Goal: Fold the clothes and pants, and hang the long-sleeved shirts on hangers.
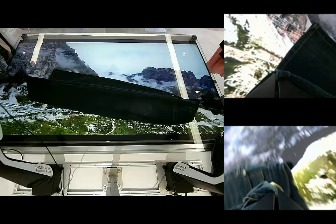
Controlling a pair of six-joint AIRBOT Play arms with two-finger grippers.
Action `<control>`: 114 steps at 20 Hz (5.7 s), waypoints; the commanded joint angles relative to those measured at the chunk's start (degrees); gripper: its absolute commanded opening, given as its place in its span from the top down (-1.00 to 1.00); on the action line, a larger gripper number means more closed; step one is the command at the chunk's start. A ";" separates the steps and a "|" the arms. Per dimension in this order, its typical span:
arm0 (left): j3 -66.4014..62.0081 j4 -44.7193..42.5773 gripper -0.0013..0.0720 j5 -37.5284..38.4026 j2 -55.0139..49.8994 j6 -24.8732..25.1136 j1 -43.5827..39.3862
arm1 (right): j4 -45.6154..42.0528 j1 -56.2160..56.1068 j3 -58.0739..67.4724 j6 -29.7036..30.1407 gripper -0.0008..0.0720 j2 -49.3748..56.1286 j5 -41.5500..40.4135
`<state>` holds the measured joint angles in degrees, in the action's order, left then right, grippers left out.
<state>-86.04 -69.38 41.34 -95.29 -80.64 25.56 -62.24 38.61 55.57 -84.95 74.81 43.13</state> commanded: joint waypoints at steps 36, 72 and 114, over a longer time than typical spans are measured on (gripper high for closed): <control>-14.36 6.84 0.15 -5.33 -10.71 4.63 -5.75 | -4.15 -13.60 17.81 -5.14 0.03 12.81 -9.03; -21.00 11.76 -0.53 20.87 -25.55 4.76 -2.75 | -3.52 -13.66 21.62 3.52 0.04 12.81 17.05; -28.89 10.23 0.90 35.15 -4.92 -3.04 -40.17 | -2.64 -27.58 21.62 8.04 0.04 12.81 29.99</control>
<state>-114.89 -68.93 84.29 -100.22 -84.03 -10.72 -64.88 11.09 77.17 -77.45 87.57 72.10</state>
